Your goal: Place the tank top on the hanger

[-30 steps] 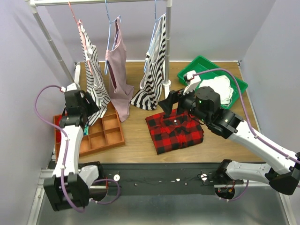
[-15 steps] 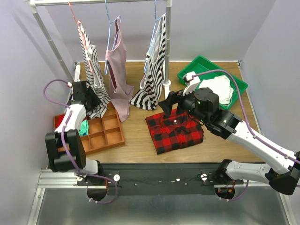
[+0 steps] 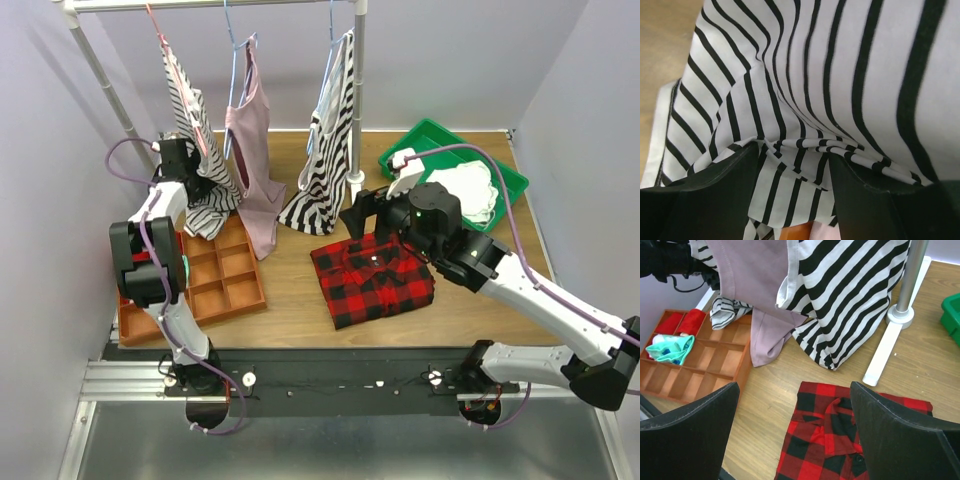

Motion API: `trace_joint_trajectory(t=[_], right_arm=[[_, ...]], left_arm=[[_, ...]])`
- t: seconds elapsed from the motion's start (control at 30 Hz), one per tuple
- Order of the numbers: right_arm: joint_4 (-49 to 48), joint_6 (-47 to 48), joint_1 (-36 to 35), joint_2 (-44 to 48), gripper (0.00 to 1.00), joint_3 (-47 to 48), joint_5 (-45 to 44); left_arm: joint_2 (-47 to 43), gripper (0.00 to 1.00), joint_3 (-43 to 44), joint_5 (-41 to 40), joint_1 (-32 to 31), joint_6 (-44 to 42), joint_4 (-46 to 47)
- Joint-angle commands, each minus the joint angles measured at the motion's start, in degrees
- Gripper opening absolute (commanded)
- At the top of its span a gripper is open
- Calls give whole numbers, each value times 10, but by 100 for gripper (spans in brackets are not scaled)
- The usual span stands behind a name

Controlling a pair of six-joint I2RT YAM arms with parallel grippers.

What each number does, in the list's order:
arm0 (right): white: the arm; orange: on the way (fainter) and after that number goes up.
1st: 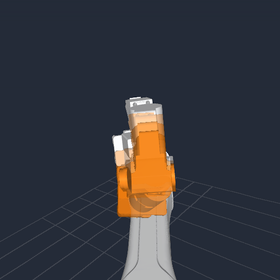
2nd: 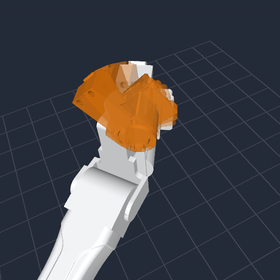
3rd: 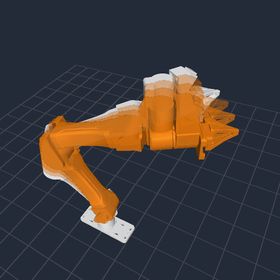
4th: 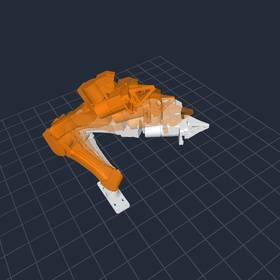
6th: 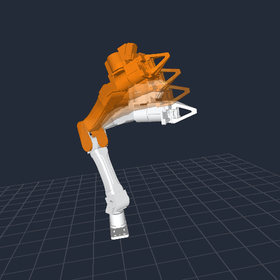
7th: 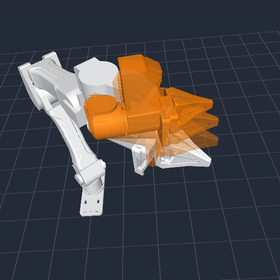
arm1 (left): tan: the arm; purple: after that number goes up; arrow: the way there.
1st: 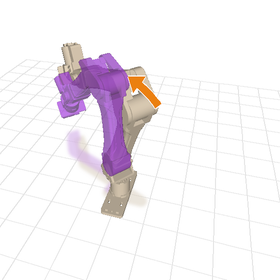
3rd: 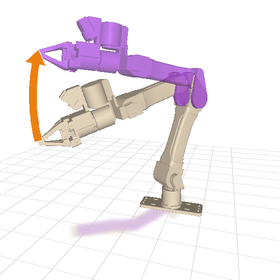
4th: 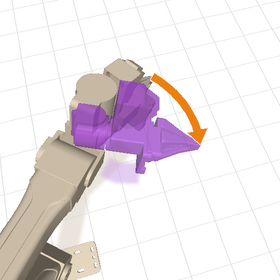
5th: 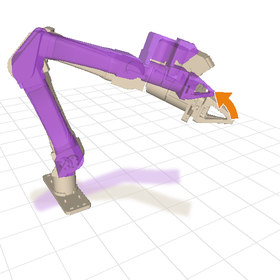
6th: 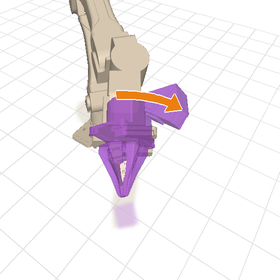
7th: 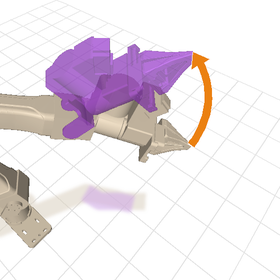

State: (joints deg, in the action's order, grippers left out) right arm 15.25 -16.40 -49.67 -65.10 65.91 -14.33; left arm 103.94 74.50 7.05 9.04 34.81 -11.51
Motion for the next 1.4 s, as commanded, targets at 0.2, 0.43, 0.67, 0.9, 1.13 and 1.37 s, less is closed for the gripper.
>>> trace_joint_trajectory(t=[0.2,0.43,0.67,0.9,1.13,1.37], right_arm=[[18,22,-1,-38,99,47,-32],[15,23,-2,-49,99,51,-33],[-2,8,-1,-40,99,31,-4],[-11,-9,-2,-26,99,10,21],[-15,-28,-2,-1,100,-31,13],[-15,-64,-2,19,100,-68,-18]], left_arm=[[103,68,154,51,3,19,42],[91,71,152,55,3,20,51],[-18,74,-3,19,3,14,58],[-173,80,-143,-38,4,53,40],[-411,97,-263,-64,-2,61,-24],[-604,99,-330,-6,-28,33,-94]])
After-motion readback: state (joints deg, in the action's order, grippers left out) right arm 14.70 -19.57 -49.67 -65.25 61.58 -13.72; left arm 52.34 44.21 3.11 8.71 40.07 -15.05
